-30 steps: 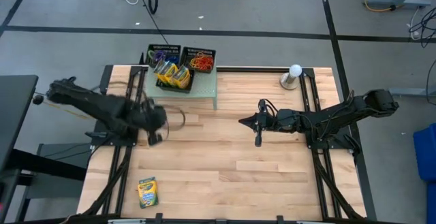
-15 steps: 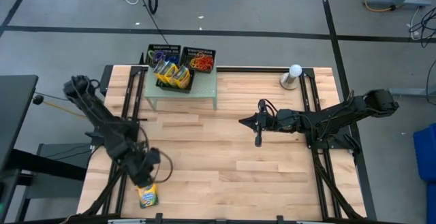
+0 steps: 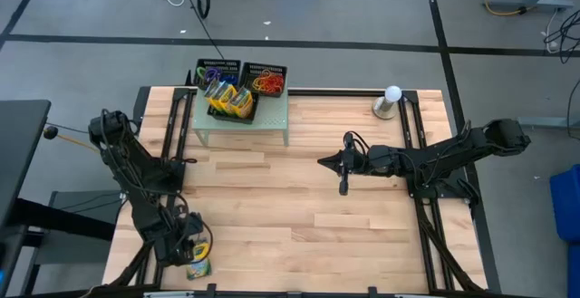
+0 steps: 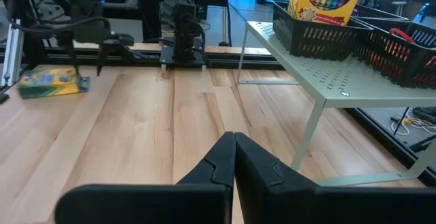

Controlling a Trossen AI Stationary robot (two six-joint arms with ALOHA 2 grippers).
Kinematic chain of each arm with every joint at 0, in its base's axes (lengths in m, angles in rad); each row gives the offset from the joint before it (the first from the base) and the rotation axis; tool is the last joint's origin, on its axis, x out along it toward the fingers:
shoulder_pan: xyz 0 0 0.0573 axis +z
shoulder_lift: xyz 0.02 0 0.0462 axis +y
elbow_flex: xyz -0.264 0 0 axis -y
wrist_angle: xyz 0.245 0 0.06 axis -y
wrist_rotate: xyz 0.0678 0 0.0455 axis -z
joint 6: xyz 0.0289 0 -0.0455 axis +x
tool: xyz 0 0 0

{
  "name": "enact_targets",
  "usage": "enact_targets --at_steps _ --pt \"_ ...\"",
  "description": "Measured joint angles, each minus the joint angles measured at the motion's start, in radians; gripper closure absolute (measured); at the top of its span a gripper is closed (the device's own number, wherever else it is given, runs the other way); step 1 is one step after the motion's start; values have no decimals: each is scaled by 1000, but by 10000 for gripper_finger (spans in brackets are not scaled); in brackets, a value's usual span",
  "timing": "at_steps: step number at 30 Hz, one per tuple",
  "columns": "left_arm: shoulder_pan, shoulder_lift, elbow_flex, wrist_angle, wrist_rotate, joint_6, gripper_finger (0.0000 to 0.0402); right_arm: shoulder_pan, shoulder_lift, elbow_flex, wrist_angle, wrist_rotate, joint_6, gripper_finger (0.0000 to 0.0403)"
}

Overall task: Pick & Place Office Desk Supplies
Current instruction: Put the yellow crayon box into the bottom black bin

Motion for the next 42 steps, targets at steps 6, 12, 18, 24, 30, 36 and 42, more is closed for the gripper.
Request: enact_targets --at_steps 6,12,18,24,30,36,42 --pt "1 6 0 85 -5 33 201 0 0 0 -1 0 0 392" --pt "1 6 0 107 15 33 208 0 0 0 -1 0 0 392" --pt "1 6 0 182 -7 35 212 0 0 0 -1 0 0 392" --pt "1 6 0 183 -7 47 212 0 0 0 -8 0 0 392" --pt "1 -15 0 187 18 60 212 0 0 0 -8 0 0 392" --pt "2 -41 0 192 -13 61 212 0 0 0 -8 0 0 392" --pt "2 -41 0 181 -6 65 212 0 0 0 -8 0 0 392"
